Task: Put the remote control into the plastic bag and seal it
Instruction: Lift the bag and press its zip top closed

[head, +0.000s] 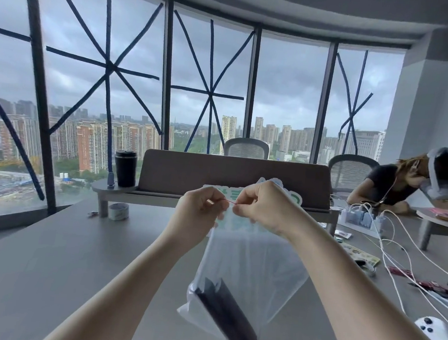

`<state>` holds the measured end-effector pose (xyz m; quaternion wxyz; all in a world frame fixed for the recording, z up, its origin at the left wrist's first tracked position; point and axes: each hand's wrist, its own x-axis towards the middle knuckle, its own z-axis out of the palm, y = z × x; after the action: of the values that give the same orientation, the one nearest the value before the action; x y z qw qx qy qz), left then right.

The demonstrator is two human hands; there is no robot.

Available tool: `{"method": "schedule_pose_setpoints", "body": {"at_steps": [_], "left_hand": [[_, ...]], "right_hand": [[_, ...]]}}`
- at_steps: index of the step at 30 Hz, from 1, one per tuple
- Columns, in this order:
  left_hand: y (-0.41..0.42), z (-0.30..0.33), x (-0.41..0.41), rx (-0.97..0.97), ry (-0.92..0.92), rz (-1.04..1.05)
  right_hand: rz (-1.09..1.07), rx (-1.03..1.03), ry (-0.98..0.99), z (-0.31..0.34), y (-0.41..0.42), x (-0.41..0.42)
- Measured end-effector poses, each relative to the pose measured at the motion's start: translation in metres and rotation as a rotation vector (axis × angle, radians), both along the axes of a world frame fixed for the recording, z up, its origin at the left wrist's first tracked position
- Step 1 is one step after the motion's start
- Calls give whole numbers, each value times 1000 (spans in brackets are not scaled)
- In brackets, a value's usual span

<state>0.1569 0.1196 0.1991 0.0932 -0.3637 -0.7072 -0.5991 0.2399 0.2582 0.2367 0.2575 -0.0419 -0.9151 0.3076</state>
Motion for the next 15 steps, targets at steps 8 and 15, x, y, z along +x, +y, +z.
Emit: {"method": "schedule_pose_setpoints", "body": {"at_steps": [8, 15], "left_hand": [[-2, 1, 2, 19, -53, -37], [-4, 8, 2, 11, -69, -63]], "right_hand": [[23, -38, -87, 4, 1, 0], [-17, 21, -125, 15, -1, 8]]}}
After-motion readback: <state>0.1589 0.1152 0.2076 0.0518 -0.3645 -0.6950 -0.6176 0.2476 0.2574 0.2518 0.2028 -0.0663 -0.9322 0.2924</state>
